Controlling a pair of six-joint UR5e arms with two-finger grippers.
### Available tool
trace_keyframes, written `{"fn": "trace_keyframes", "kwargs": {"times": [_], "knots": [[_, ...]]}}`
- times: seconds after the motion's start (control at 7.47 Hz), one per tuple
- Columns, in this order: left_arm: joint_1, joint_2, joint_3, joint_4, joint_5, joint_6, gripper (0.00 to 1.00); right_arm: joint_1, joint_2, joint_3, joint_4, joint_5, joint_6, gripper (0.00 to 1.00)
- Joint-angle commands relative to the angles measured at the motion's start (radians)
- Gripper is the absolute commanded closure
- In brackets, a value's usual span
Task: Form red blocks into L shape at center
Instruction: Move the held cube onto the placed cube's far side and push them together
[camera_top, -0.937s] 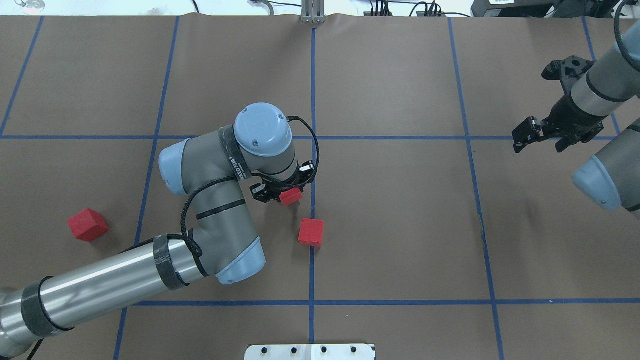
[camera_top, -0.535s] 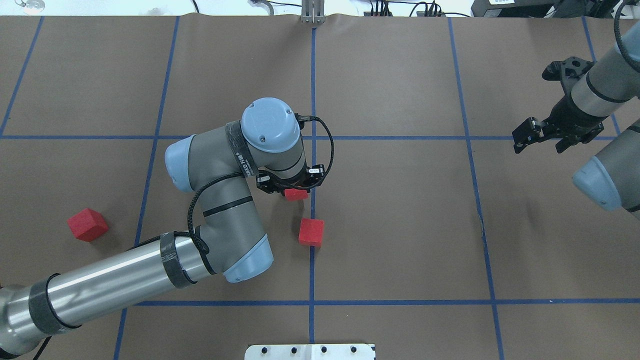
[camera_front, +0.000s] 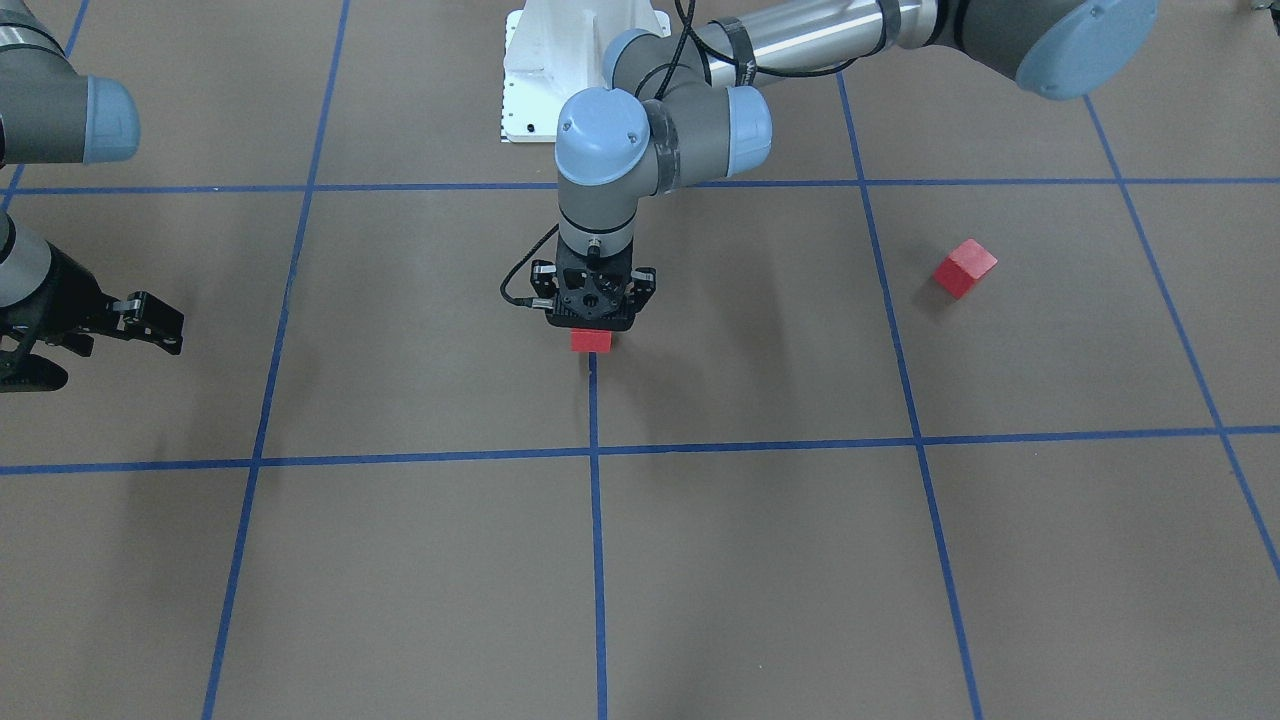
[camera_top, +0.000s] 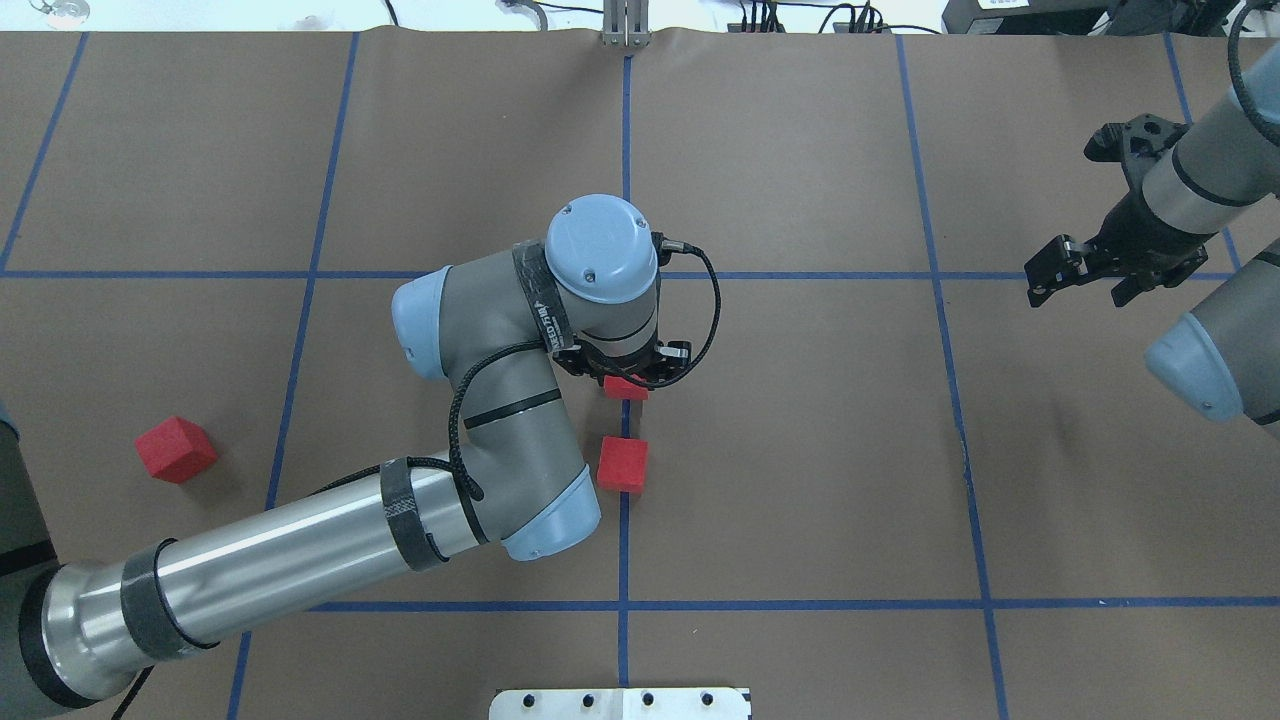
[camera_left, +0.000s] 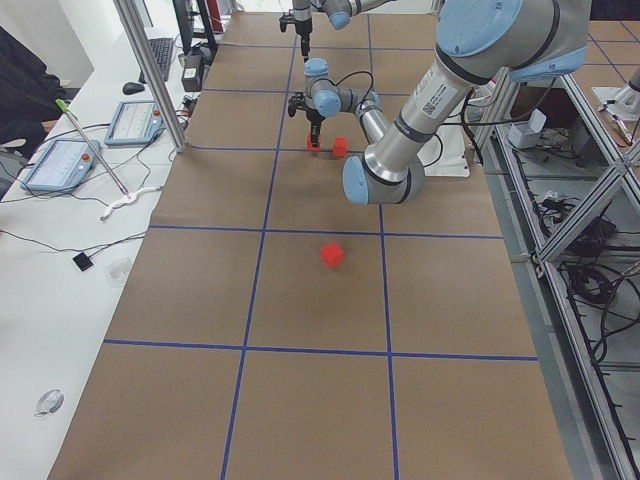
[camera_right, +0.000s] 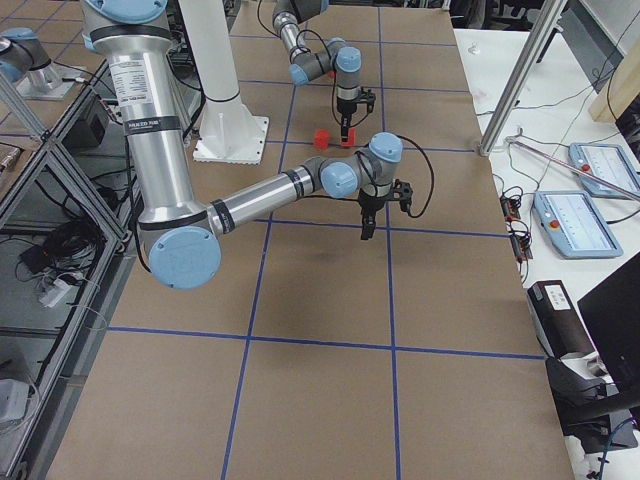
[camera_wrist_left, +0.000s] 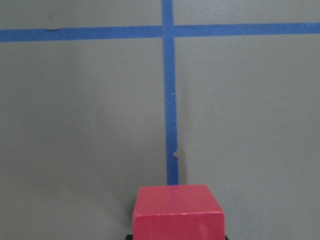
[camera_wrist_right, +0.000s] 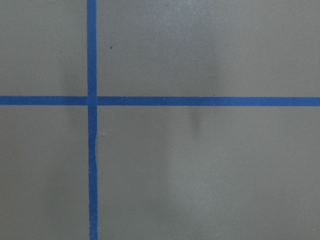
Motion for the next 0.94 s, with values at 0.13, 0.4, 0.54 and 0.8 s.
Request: {"fn": "trace_keyframes", "kwargs": {"times": [0.13,0.4,0.54,0.8], "knots": [[0.016,-0.029,0.009,0.097,0.000,0.035,1.00,0.000,0.000,0.003,0.000,0.000,0.003,0.00],[0.025,-0.029,0.012,0.098,-0.001,0.024,1.00,0.000,0.000,0.007,0.000,0.000,0.006,0.00],[0.028,-0.029,0.012,0.098,-0.001,0.022,1.00,0.000,0.000,0.007,0.000,0.002,0.006,0.00],[0.031,-0.029,0.010,0.098,-0.006,0.019,1.00,0.000,-0.001,0.007,0.002,0.002,0.006,0.00]]}}
